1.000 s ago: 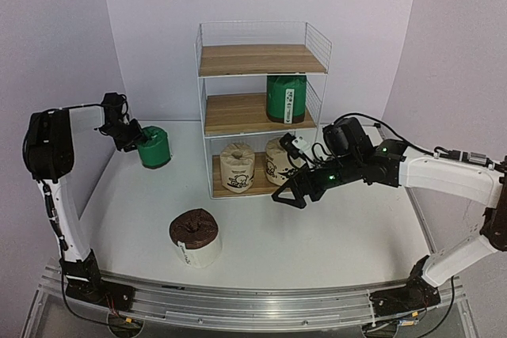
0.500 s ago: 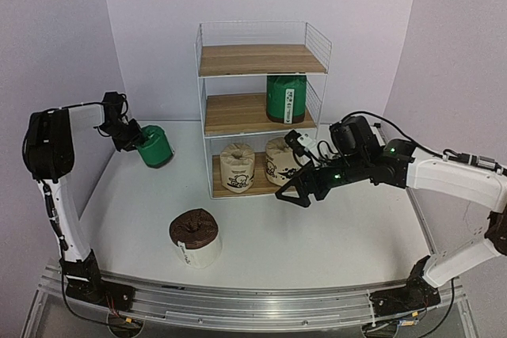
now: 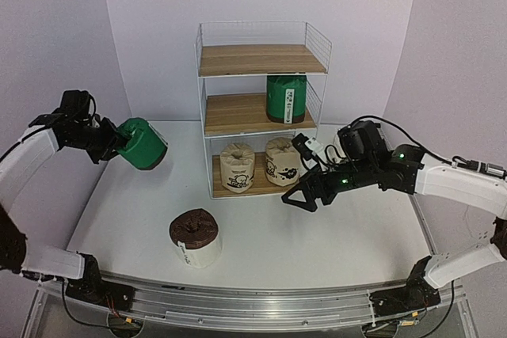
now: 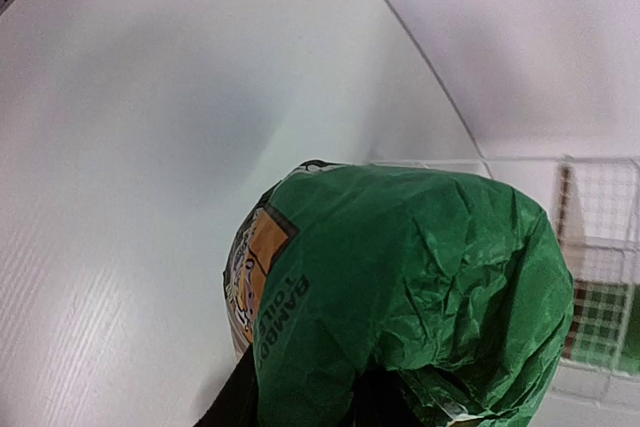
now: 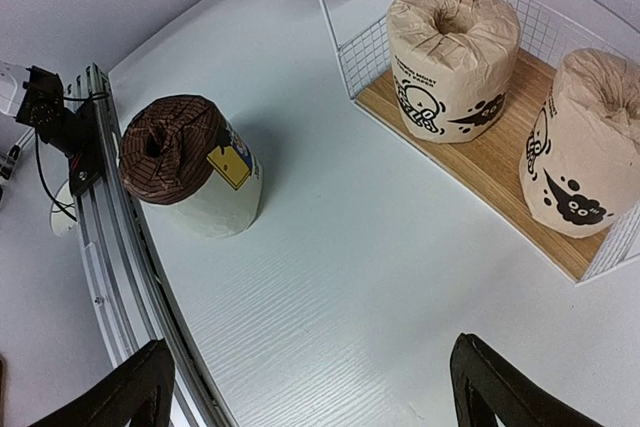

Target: Place and organize the paper towels onto the shelf

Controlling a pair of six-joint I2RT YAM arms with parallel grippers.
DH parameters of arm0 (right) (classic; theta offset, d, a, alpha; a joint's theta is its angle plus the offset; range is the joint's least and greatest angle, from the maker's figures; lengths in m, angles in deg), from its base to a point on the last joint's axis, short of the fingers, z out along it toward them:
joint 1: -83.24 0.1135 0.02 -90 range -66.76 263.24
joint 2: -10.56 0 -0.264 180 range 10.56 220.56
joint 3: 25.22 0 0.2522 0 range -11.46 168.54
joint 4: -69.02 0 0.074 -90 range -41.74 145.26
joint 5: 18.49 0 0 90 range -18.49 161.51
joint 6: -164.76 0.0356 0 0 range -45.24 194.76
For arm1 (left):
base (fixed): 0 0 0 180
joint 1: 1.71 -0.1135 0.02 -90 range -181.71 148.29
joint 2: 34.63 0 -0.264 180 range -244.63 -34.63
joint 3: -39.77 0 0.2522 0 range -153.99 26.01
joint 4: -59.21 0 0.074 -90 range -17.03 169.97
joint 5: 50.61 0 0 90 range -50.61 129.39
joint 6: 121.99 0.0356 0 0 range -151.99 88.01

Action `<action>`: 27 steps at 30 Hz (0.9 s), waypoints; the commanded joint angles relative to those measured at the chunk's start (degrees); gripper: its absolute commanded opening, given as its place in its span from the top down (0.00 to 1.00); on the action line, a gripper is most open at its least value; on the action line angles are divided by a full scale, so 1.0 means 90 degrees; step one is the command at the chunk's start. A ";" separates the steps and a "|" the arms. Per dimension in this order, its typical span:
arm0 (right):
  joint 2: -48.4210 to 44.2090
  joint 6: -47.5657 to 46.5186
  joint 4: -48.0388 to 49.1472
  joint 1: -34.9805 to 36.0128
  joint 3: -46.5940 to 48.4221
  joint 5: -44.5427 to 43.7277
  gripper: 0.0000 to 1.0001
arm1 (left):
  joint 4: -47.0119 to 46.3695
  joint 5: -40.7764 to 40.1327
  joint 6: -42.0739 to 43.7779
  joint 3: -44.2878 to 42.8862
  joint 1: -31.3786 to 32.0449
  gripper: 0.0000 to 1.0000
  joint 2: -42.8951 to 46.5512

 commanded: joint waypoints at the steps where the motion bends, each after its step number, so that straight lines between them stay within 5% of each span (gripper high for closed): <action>1: -0.0337 0.0328 -0.0009 0.0001 -0.0212 -0.0117 0.08 | 0.1118 0.0624 -0.0288 0.0161 0.0190 0.96 0.1077; 7: -0.0694 0.0533 -0.0025 0.0007 -0.0463 -0.0046 0.08 | 0.1994 0.1137 -0.0424 0.0066 0.1170 0.95 0.1610; 12: -0.0838 0.0561 -0.0022 0.0004 -0.0633 0.0255 0.08 | 0.0954 0.1079 -0.1088 0.0617 0.2734 0.98 0.1713; 16: -0.0843 0.0661 -0.0014 0.0001 -0.0629 0.0205 0.08 | 0.0382 0.0229 -0.1368 0.0061 0.4800 1.00 0.0583; 20: -0.0965 0.0875 -0.0024 0.0004 -0.0582 -0.0116 0.08 | 0.0773 -0.1038 -0.1003 -0.1838 0.6427 0.99 -0.0967; 23: -0.1220 0.1111 -0.0018 0.0003 -0.0657 -0.0720 0.08 | 0.1020 -0.1256 -0.0555 -0.2690 0.6791 0.97 -0.1883; 27: -0.1615 0.1558 -0.0031 0.0004 -0.0814 -0.1925 0.08 | 0.0249 -0.0476 0.0583 -0.2918 0.6828 0.98 -0.2712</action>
